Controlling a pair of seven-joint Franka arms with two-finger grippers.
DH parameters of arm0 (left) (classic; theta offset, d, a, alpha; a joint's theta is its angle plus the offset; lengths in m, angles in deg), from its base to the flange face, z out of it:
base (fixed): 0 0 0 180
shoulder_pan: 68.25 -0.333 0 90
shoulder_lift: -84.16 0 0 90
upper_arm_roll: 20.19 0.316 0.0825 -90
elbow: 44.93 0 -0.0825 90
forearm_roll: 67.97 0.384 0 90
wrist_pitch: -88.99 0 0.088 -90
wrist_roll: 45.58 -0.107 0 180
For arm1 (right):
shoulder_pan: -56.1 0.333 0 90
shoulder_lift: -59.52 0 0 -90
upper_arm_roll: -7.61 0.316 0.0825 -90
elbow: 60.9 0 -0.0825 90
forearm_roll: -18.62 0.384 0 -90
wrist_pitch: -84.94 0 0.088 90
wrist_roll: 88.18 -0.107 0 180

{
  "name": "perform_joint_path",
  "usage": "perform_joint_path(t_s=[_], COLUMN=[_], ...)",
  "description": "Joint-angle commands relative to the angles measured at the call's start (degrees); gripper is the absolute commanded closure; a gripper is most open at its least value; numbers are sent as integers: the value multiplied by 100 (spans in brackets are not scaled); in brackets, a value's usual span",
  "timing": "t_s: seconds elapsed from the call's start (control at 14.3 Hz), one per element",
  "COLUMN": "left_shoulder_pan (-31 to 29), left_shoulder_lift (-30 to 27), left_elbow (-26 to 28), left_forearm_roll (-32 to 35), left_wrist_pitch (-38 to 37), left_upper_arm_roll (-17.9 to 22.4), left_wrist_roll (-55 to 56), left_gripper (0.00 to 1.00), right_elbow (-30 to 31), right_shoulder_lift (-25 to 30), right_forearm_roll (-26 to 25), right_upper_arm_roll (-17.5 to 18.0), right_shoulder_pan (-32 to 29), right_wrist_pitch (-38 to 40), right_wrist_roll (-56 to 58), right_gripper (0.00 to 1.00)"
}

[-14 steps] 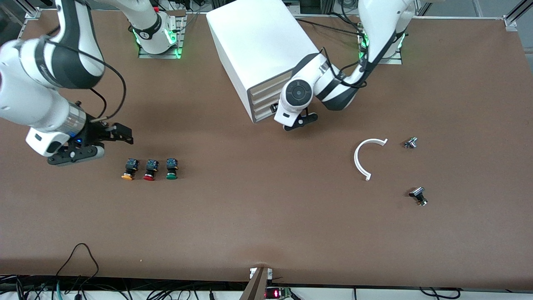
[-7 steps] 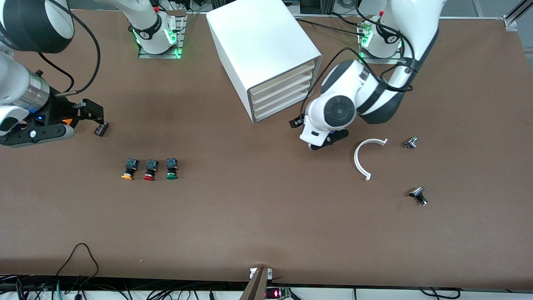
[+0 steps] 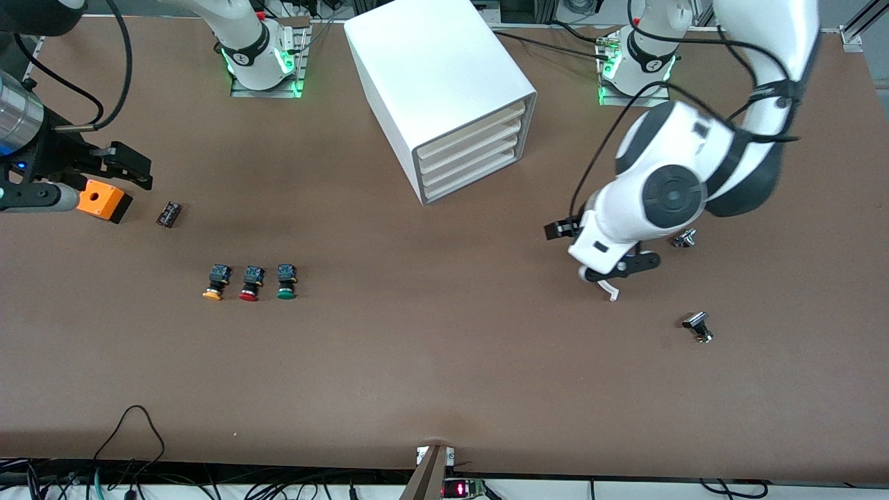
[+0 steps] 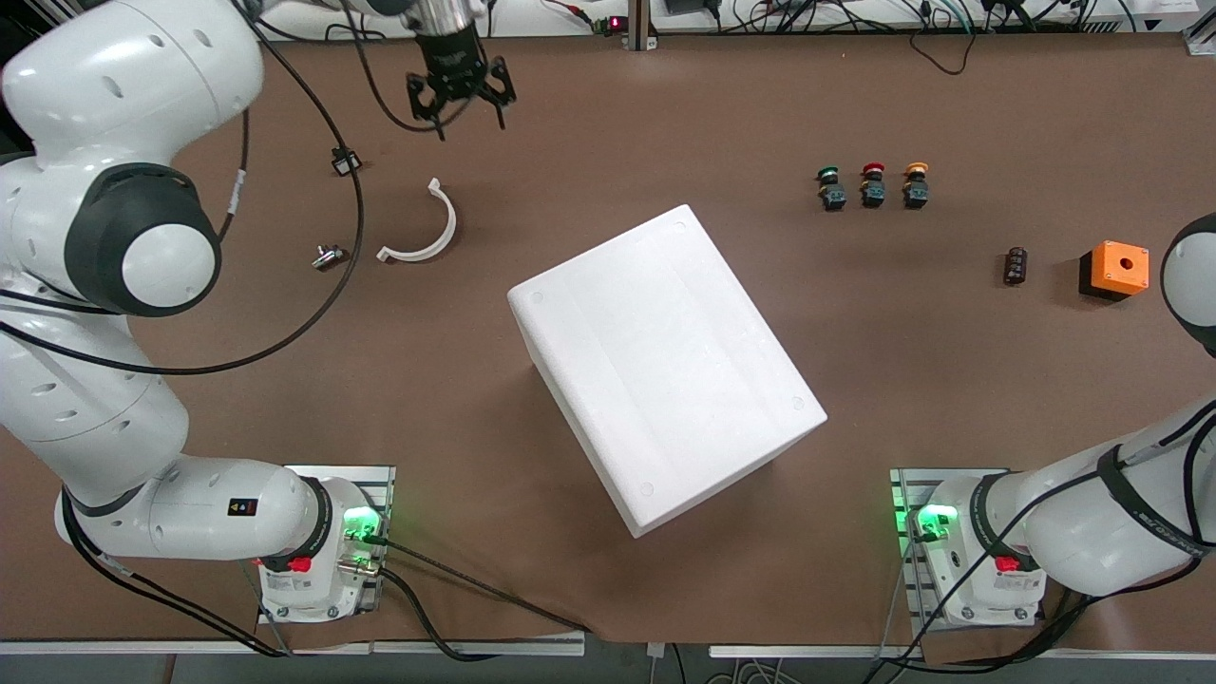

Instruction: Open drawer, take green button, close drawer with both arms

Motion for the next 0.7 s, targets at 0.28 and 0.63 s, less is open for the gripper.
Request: perform_joint_path(t_s=[0.28,0.63], left_shoulder_pan=[-407,-453], left_shoulder_lift=[-68,-1453], left_elbow=[-1355,-253], left_forearm_roll=[713,75], left_wrist_pitch=[-1775,-1173], left_upper_arm_roll=[-32,1071], left_wrist_roll=[-2386,-3906], left_gripper=[0,0], right_elbow=[-129,501], right_shoulder_lift=[177,693], right_forearm_roll=[388,-659], right_upper_arm_roll=[2349,3380], right_shoulder_pan=[-2396,-3031], right_wrist_pitch=[186,-224], right_wrist_roll=[-646,-549], right_gripper=[1,1])
